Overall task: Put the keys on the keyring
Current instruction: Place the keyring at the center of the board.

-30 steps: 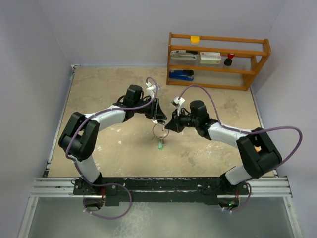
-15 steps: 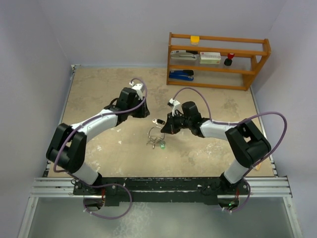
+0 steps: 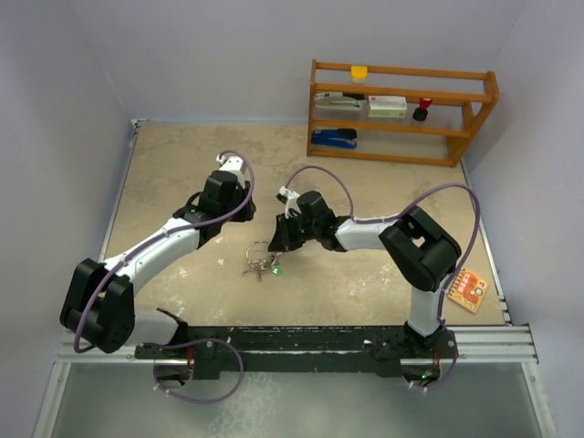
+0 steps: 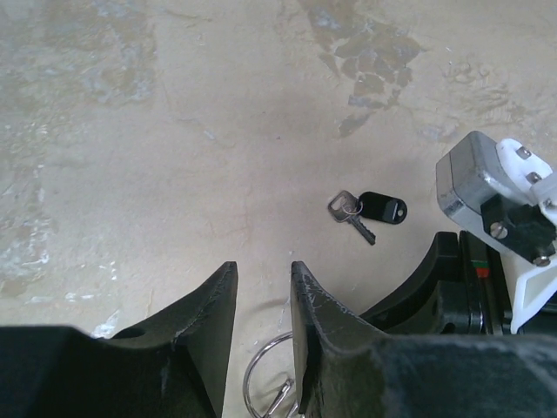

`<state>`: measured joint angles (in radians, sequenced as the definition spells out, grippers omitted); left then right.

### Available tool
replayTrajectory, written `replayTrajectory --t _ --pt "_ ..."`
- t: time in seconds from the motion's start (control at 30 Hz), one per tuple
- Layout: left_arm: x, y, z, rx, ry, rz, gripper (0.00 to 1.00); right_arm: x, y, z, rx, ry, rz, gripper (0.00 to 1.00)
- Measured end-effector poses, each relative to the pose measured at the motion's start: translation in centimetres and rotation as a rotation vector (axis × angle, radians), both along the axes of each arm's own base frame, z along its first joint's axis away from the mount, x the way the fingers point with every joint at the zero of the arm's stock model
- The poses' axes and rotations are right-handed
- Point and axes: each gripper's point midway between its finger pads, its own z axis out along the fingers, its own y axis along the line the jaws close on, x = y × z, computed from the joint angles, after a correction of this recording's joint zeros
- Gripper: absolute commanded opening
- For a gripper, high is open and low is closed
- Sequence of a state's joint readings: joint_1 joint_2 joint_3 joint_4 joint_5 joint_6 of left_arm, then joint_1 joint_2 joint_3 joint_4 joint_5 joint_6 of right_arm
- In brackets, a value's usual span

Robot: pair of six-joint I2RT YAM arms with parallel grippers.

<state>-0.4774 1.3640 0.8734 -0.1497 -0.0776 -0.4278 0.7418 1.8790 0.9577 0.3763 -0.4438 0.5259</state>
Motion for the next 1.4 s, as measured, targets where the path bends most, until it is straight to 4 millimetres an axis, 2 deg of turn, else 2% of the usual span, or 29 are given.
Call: replayTrajectory --t 0.07,0.2,0.33,0.5,0.6,0.8,1.03,1.13,1.3,1.4 --pt "-0.2 0.6 0.2 0.01 -0.009 0.019 0.29 -0.2 0.6 0.2 0.01 -0.003 0.004 0.3" --pt "-0.1 1.3 1.1 0.012 -0.041 0.047 0.29 -0.5 1.3 0.6 0.026 -0.011 0.011 0.37" --pt "-0.1 1.5 1.2 0.016 -0.047 0.056 0.29 -0.7 1.1 1.6 0.037 -0.023 0.012 0.38" --pt "-0.2 1.6 0.7 0.017 -0.041 0.058 0.29 -0.4 1.4 4.1 0.084 -0.072 0.012 0.37" --pt "-0.3 1.6 0.4 0.015 -0.034 0.058 0.29 -0.4 1.4 4.4 0.093 -0.08 0.011 0.38" --pt "-0.9 1.2 -0.7 0.002 -0.009 0.03 0.27 -0.4 -0.9 3.9 0.036 -0.094 -0.048 0.42" --pt "-2.9 1.0 -3.8 0.001 0.052 0.013 0.25 2.3 -3.1 5.2 -0.032 -0.188 -0.116 0.42" --pt "-4.2 0.2 -4.9 0.027 0.066 -0.015 0.25 3.3 -4.2 6.0 -0.031 -0.207 -0.144 0.42" --pt "-5.2 -1.8 -5.6 0.047 0.059 -0.063 0.25 4.6 -6.4 7.5 -0.02 -0.239 -0.199 0.42" --pt "-5.0 -1.9 -5.9 0.054 0.054 -0.053 0.25 4.9 -7.5 8.0 -0.017 -0.253 -0.22 0.43"
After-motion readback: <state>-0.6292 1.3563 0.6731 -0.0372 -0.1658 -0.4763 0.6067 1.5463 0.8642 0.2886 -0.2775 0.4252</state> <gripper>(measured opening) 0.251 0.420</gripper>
